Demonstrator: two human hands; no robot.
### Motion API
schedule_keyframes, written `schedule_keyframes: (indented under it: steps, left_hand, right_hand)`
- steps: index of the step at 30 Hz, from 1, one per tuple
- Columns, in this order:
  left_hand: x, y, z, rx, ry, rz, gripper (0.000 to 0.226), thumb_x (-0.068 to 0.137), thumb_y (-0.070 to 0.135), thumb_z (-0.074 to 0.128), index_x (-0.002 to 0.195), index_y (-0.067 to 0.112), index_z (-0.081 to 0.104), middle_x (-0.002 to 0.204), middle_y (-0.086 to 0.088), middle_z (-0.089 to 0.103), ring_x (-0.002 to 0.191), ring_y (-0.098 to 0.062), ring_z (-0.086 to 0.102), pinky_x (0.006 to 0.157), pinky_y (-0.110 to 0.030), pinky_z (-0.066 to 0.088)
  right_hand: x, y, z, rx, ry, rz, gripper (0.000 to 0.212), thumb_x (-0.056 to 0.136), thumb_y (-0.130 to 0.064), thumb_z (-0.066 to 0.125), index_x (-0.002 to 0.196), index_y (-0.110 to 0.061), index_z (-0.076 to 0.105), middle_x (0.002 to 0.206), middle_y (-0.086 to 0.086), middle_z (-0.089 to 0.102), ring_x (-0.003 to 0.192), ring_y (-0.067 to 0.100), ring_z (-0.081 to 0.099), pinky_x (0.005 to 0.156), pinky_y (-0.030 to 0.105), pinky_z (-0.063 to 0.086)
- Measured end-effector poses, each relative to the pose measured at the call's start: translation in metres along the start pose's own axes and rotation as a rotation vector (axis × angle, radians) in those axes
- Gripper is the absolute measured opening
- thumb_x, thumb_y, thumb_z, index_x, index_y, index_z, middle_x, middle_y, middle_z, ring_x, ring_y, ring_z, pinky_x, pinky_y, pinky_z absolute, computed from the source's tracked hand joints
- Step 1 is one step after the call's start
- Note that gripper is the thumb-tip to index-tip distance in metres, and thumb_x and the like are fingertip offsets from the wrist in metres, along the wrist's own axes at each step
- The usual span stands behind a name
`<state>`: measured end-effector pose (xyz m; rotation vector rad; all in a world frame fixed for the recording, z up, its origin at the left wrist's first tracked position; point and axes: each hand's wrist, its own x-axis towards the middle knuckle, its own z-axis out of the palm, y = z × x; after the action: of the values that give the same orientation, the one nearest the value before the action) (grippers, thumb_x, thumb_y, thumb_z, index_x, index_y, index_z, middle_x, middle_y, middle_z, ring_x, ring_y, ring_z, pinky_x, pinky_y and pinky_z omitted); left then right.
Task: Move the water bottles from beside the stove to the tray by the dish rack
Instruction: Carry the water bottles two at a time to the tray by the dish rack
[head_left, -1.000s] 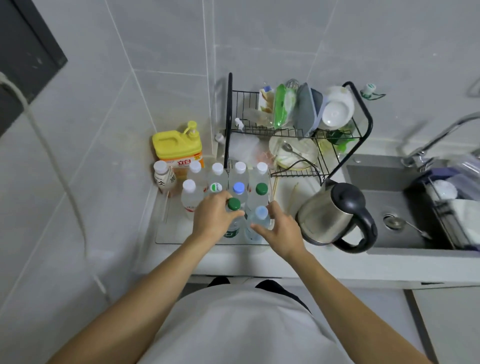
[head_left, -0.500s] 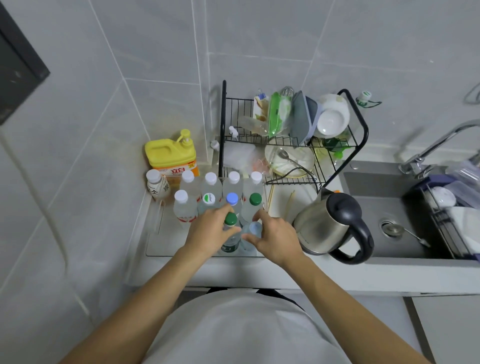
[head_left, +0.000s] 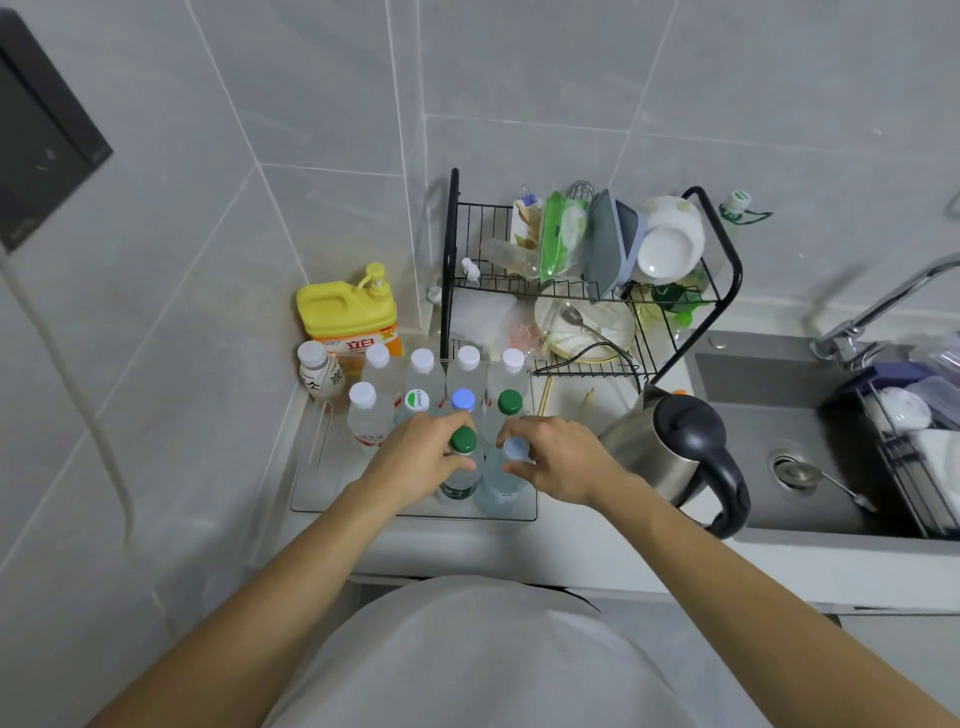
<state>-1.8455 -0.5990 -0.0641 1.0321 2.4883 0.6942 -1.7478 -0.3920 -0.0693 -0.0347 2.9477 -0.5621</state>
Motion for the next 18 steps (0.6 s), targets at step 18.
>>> schedule_keyframes:
  steps: [18]
  left_hand:
    - [0.007,-0.003,0.0,0.184,-0.114,0.133,0.024,0.096,0.026,0.072,0.106,0.019,0.051,0.084,-0.003,0.062,0.077,-0.026,0.058,0.065,-0.04,0.048]
  right_hand:
    - [-0.004,-0.002,0.009,-0.016,0.081,0.023,0.031,0.091,-0.042,0.074,0.109,-0.022,0.058,0.106,-0.004,0.065,0.088,0.027,0.063,0.069,0.034,0.043]
